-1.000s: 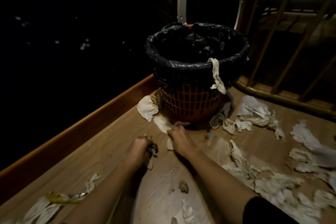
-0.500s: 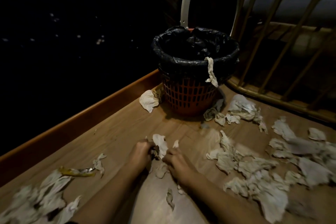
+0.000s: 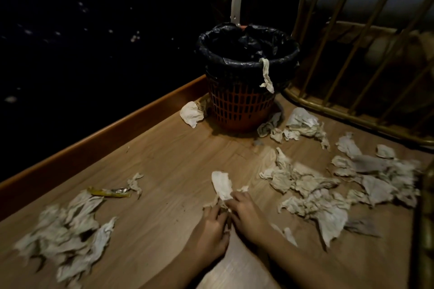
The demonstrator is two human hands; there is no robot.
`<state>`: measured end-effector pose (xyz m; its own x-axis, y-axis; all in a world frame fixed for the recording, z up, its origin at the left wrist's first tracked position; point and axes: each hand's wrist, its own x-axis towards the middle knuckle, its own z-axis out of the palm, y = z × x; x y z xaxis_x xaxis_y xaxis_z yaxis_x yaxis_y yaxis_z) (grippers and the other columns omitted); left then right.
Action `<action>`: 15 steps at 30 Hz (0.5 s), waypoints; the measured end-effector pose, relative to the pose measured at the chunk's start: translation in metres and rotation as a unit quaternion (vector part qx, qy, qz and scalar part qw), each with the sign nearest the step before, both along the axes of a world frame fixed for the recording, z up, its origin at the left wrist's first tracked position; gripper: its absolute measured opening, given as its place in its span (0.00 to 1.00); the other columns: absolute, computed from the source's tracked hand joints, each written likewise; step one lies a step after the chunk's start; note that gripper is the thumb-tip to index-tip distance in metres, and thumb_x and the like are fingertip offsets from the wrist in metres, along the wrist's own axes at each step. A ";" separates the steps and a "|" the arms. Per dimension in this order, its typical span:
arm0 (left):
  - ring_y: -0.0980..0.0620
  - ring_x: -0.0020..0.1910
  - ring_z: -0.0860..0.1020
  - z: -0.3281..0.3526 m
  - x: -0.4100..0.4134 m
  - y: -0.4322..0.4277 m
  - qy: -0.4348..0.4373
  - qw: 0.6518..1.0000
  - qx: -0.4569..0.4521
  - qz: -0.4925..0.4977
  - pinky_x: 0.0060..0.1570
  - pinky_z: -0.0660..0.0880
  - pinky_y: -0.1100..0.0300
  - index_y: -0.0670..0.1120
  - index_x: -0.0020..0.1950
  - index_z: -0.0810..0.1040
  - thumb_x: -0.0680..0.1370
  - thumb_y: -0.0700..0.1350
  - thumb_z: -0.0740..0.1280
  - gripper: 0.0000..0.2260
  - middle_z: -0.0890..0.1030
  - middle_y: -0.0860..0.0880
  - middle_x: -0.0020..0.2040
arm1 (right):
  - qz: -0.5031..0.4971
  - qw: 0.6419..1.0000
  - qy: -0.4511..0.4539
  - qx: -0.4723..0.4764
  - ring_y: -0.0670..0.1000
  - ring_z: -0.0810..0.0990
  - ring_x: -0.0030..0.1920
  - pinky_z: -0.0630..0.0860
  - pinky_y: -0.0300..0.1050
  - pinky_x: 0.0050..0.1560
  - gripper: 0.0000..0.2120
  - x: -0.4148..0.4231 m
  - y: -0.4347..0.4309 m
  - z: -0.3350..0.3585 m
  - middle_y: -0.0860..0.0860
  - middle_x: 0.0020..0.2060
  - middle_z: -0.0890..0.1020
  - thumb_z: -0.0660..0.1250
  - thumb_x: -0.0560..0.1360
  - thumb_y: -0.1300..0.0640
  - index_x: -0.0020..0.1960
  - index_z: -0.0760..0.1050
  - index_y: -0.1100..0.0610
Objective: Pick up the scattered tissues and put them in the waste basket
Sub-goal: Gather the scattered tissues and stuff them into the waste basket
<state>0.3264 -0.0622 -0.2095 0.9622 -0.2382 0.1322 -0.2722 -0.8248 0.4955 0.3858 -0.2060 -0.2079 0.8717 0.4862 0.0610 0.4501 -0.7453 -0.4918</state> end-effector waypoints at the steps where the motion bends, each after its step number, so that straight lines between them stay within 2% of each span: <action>1: 0.47 0.55 0.71 -0.005 -0.003 -0.001 -0.008 1.000 0.008 -0.004 0.56 0.73 0.55 0.48 0.54 0.74 0.75 0.44 0.60 0.09 0.75 0.48 0.59 | -0.011 1.000 -0.011 0.018 0.56 0.74 0.54 0.71 0.45 0.54 0.11 -0.010 -0.002 -0.010 0.55 0.53 0.78 0.60 0.73 0.59 0.53 0.76 0.57; 3: 0.48 0.52 0.72 -0.009 -0.002 0.002 -0.016 1.000 0.016 0.000 0.50 0.74 0.56 0.49 0.51 0.76 0.76 0.41 0.60 0.07 0.78 0.49 0.55 | -0.039 0.997 -0.031 0.053 0.55 0.75 0.50 0.68 0.41 0.49 0.08 -0.022 -0.004 -0.014 0.55 0.48 0.80 0.60 0.74 0.59 0.48 0.77 0.56; 6: 0.51 0.47 0.73 -0.003 0.008 0.008 -0.014 1.000 0.011 -0.011 0.43 0.68 0.63 0.50 0.45 0.77 0.75 0.39 0.61 0.07 0.81 0.50 0.48 | -0.045 0.998 -0.010 0.043 0.55 0.74 0.48 0.66 0.41 0.46 0.08 -0.012 -0.003 -0.002 0.56 0.46 0.81 0.63 0.71 0.63 0.46 0.79 0.58; 9: 0.53 0.46 0.73 0.016 0.026 0.018 -0.010 1.000 -0.023 0.006 0.44 0.68 0.63 0.51 0.44 0.78 0.76 0.41 0.61 0.07 0.81 0.49 0.47 | -0.057 0.997 0.005 0.048 0.56 0.77 0.47 0.69 0.42 0.47 0.08 0.012 -0.005 0.022 0.57 0.44 0.81 0.65 0.70 0.66 0.46 0.81 0.60; 13: 0.51 0.49 0.76 0.066 0.077 0.028 -0.073 0.996 -0.059 0.016 0.48 0.68 0.62 0.49 0.50 0.80 0.74 0.43 0.62 0.09 0.82 0.46 0.49 | -0.075 0.993 -0.041 0.077 0.43 0.75 0.45 0.66 0.31 0.45 0.08 0.055 -0.011 0.081 0.50 0.46 0.79 0.67 0.73 0.64 0.51 0.80 0.56; 15: 0.52 0.48 0.76 0.108 0.115 0.028 -0.138 0.989 -0.060 0.011 0.48 0.69 0.62 0.46 0.49 0.81 0.72 0.43 0.62 0.10 0.84 0.45 0.47 | -0.070 0.988 -0.114 0.083 0.51 0.78 0.47 0.67 0.37 0.48 0.08 0.083 -0.013 0.126 0.54 0.47 0.81 0.70 0.70 0.65 0.49 0.81 0.58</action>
<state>0.4411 -0.0347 -0.1013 0.8902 -0.1841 0.4166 -0.3933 -0.7721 0.4993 0.4691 -0.2193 -0.0815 0.8839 0.3297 0.3315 0.4619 -0.7257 -0.5099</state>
